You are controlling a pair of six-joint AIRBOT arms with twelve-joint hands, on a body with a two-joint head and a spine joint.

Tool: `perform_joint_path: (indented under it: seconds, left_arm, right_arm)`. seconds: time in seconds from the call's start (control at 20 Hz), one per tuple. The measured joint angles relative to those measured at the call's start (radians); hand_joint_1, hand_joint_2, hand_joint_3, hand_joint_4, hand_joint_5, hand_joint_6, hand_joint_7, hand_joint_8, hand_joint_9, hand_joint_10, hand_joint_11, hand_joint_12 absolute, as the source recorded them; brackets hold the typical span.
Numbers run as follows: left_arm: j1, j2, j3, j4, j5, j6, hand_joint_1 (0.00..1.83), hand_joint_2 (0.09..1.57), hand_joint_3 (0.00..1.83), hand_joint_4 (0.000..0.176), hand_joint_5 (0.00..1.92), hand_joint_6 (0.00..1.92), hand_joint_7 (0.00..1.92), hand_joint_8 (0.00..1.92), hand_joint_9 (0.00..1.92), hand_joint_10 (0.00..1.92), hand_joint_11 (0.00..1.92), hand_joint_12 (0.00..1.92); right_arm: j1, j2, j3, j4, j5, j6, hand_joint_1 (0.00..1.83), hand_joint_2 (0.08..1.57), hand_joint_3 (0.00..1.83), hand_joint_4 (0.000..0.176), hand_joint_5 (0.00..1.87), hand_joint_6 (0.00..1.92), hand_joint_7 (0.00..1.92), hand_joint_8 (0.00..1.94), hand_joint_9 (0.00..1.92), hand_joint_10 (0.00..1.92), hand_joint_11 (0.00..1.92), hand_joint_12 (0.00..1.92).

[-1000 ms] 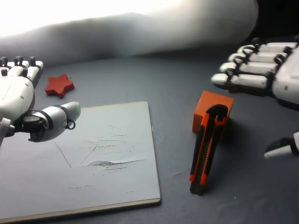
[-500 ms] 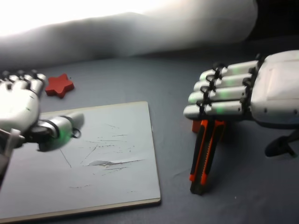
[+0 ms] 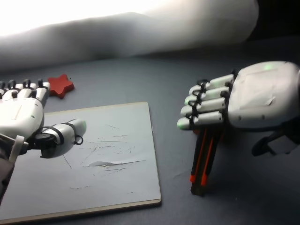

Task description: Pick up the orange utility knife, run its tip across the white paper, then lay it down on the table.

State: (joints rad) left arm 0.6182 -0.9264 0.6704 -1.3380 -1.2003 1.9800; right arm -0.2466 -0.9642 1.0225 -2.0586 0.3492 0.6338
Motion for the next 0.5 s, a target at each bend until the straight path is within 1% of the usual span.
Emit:
perform_joint_path:
  seconds: [0.05,0.2,0.35,0.5]
  left_arm:
    - [0.0,0.0,0.008,0.001,0.002,-0.001,0.0,1.27,0.0,0.0,0.06,0.01,0.08,0.0,0.07,0.01,0.0,0.33]
    - [0.0,-0.002,0.021,0.01,0.029,-0.01,0.0,1.27,0.0,0.0,0.04,0.0,0.07,0.0,0.05,0.0,0.0,0.29]
    - [-0.002,-0.006,0.017,0.01,0.061,-0.012,0.0,1.27,0.0,0.0,0.04,0.0,0.07,0.0,0.06,0.0,0.0,0.31]
    - [-0.002,-0.006,0.016,0.012,0.063,-0.012,0.0,1.27,0.0,0.0,0.05,0.0,0.09,0.0,0.07,0.0,0.0,0.36]
  right_arm:
    - [-0.014,-0.019,0.014,-0.004,-0.003,0.0,1.08,1.01,0.01,0.0,0.0,0.0,0.0,0.0,0.0,0.0,0.0,0.0]
    - [-0.039,-0.061,0.037,-0.007,-0.016,-0.001,1.09,1.02,0.01,0.0,0.0,0.0,0.0,0.0,0.0,0.0,0.0,0.0]
    - [-0.045,-0.103,0.053,-0.005,-0.029,-0.001,1.08,1.04,0.01,0.0,0.0,0.0,0.0,0.0,0.0,0.0,0.0,0.0]
    - [-0.045,-0.148,0.082,-0.004,-0.029,-0.014,1.07,1.06,0.03,0.0,0.0,0.0,0.0,0.0,0.0,0.0,0.0,0.0]
